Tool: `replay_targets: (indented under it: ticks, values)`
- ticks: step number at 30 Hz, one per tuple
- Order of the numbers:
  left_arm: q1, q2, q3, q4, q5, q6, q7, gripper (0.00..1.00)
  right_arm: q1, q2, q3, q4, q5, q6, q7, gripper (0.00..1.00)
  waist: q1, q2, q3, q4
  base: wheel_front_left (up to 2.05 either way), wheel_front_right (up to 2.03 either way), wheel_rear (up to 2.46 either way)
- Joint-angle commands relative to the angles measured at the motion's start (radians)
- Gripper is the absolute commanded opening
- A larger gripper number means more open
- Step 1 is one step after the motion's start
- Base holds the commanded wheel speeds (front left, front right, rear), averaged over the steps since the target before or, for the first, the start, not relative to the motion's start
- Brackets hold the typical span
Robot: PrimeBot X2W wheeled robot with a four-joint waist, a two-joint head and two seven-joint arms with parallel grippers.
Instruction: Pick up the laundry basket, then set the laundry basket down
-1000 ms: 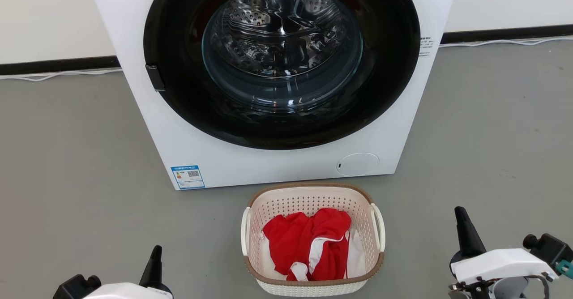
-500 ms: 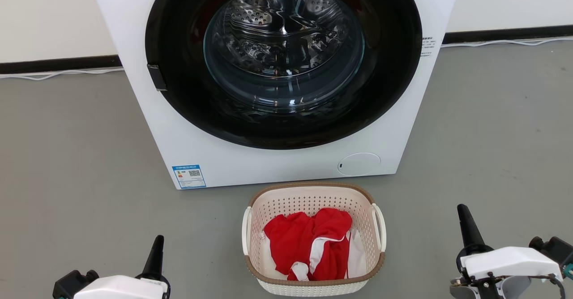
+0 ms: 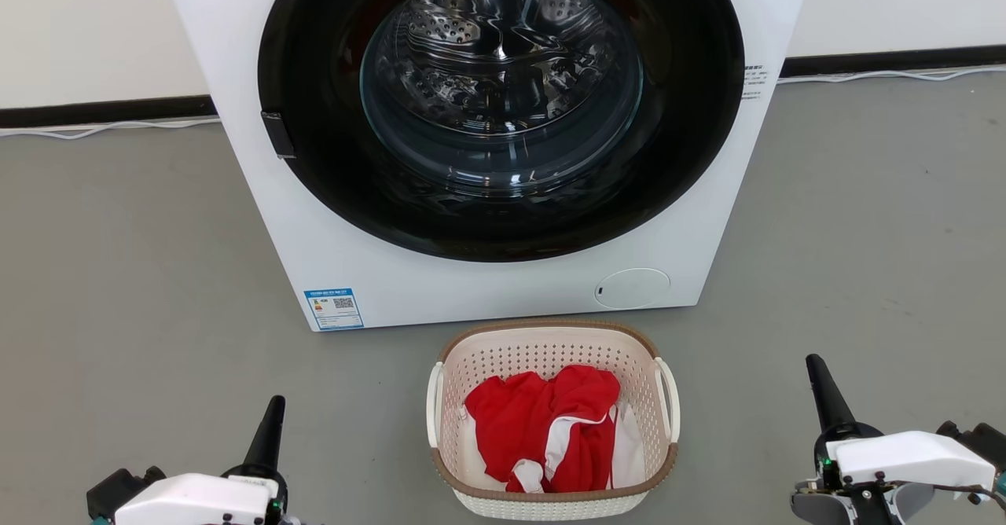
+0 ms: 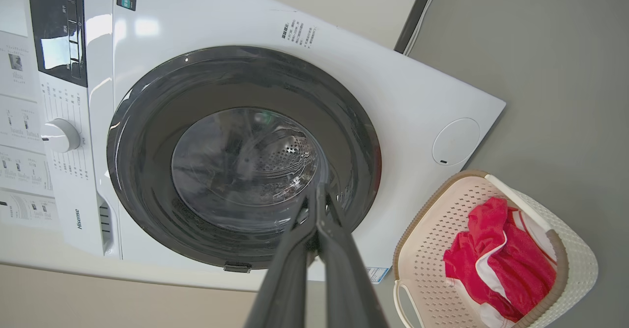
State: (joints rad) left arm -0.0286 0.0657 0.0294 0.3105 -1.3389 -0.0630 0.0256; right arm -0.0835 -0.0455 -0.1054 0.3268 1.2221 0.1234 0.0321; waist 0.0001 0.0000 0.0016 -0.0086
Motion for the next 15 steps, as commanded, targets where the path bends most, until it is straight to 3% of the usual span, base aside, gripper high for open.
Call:
replay_targets:
  ticks: [1, 15]
  values:
    - [-0.052, 0.005, 0.03, -0.033, -0.027, -0.017, 0.006, 0.0, -0.026, -0.004, 0.01, -0.039, 0.033, 0.006, 0.012, 0.0, 0.0, 0.0, 0.0, 0.0, 0.0, 0.0, 0.0]
    - [-0.065, -0.004, 0.055, -0.048, -0.139, -0.04, 0.044, 0.0, -0.025, -0.005, 0.001, -0.059, 0.197, 0.006, 0.044, 0.0, 0.0, 0.0, 0.001, 0.004, 0.0, 0.0, 0.0]
